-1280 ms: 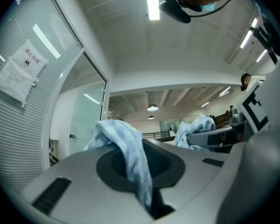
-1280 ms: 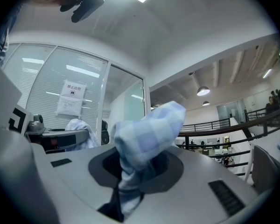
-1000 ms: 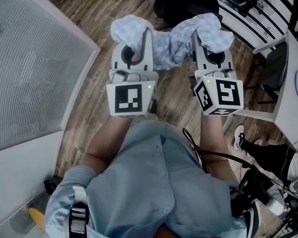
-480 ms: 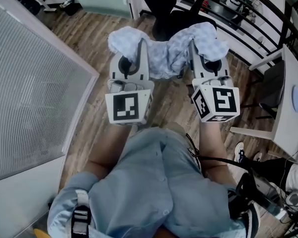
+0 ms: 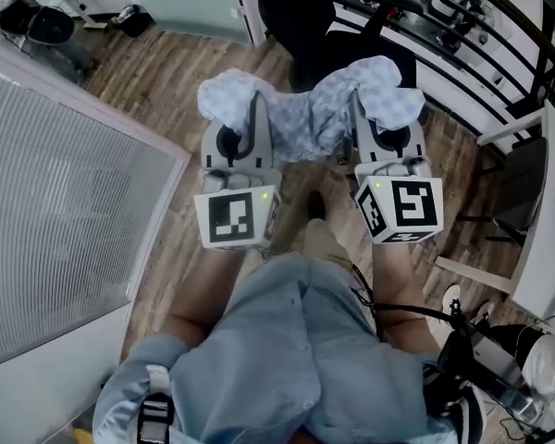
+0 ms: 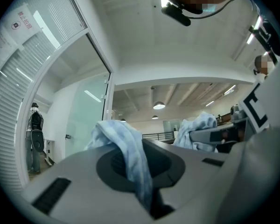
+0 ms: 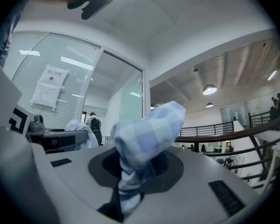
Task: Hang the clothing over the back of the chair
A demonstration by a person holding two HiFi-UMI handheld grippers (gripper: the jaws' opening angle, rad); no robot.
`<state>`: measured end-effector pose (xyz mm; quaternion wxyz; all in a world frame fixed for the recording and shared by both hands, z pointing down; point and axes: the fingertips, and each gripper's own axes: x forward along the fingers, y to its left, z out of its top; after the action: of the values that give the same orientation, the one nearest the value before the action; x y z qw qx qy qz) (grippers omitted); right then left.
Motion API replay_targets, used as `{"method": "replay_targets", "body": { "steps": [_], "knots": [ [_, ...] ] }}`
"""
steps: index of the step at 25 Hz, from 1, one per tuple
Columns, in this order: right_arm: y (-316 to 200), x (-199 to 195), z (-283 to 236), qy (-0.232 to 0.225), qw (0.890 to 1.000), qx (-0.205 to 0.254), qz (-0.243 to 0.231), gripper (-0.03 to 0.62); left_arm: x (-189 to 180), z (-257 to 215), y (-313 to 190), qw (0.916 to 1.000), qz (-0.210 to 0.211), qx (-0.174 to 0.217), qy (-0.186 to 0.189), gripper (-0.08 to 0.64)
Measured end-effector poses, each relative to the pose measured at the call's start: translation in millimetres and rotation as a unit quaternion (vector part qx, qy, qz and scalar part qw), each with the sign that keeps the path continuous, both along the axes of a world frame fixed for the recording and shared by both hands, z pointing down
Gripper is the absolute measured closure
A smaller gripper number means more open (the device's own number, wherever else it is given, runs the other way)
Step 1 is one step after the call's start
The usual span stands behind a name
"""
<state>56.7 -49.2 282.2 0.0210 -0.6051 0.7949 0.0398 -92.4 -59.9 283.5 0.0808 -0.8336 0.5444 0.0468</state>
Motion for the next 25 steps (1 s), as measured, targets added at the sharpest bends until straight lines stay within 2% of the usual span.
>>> {"method": "replay_targets", "body": {
  "steps": [6,12,20,25],
  "knots": [
    [-73,19,-13,-0.010,1.000,-0.005,-0.016,0.515,19,-18,-72,0.9998,-0.016,-0.004,-0.004,0.523],
    [-148,44,-24,-0.018,0.999,-0.001,-0.042,0.515,43,-33,-141,0.9991,-0.040,0.007,-0.008,0.523],
    [-193,49,-47,-0.012,0.997,0.028,-0.067,0.515,50,-55,-174,0.9974,-0.063,0.035,-0.008,0.523],
    [-214,40,-54,-0.006,0.997,0.030,-0.075,0.515,42,-64,-193,0.9968,-0.071,0.039,-0.001,0.523]
  ]
}}
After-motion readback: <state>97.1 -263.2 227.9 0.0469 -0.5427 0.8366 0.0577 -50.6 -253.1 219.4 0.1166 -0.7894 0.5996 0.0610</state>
